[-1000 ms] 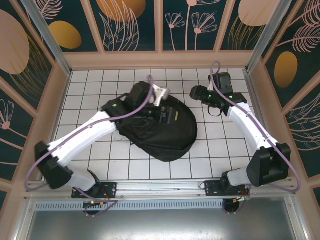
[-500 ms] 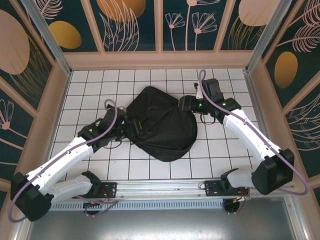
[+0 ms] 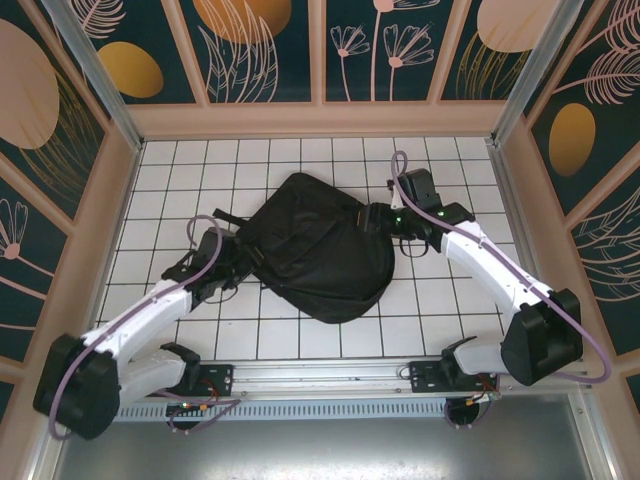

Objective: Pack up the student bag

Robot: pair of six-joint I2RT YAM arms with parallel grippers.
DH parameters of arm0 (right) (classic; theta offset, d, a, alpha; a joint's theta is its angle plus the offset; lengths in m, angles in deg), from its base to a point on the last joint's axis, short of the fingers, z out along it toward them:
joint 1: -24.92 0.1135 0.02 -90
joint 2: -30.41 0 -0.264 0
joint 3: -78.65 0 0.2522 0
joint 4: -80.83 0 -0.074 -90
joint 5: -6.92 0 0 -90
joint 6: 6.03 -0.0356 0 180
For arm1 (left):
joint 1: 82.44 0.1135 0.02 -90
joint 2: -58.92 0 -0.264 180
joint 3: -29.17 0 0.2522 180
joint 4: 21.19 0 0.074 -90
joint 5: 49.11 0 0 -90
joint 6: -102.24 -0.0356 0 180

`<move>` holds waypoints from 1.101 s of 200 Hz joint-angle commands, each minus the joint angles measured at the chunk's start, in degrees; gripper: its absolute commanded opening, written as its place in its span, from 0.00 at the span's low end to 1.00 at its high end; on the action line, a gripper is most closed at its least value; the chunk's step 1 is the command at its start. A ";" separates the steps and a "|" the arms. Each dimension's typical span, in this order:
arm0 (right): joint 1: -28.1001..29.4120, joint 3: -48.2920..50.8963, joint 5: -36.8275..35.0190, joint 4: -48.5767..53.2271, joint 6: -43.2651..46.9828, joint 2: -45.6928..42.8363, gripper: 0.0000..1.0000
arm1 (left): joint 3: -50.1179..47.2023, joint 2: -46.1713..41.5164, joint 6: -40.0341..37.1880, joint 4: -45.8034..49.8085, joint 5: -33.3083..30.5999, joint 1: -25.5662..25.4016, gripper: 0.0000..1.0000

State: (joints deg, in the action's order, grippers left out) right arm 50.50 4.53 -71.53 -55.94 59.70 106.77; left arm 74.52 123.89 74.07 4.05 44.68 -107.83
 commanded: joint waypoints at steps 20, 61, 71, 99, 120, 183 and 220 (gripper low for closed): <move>-0.23 1.97 2.41 -3.04 -0.55 -2.15 0.72 | 7.98 10.37 -2.77 -13.38 6.23 0.18 0.53; -0.36 3.63 2.25 -3.84 -1.40 -3.93 0.71 | 16.82 17.89 -5.67 -12.18 6.05 0.17 0.48; -0.31 3.60 2.18 -3.38 -1.56 -4.07 0.71 | 18.51 17.80 -6.07 -11.06 5.86 0.18 0.47; -0.36 2.28 1.98 -1.01 -0.92 -4.42 0.72 | 18.63 14.07 -9.78 -6.63 4.89 0.27 0.48; -0.36 1.78 3.31 -0.54 -0.05 -4.73 0.71 | 15.18 12.00 -15.02 -8.67 13.07 0.25 0.52; -0.36 1.69 4.62 -0.24 0.72 -4.64 0.72 | 16.53 11.51 -30.28 1.84 18.53 0.25 0.61; -0.27 1.43 5.50 -0.05 0.16 -4.89 0.72 | 17.21 12.89 -33.70 4.98 19.95 0.00 0.64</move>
State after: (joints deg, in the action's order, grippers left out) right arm 50.46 7.53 -67.68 -57.51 59.63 103.51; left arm 90.41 135.87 45.37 4.90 62.39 -107.83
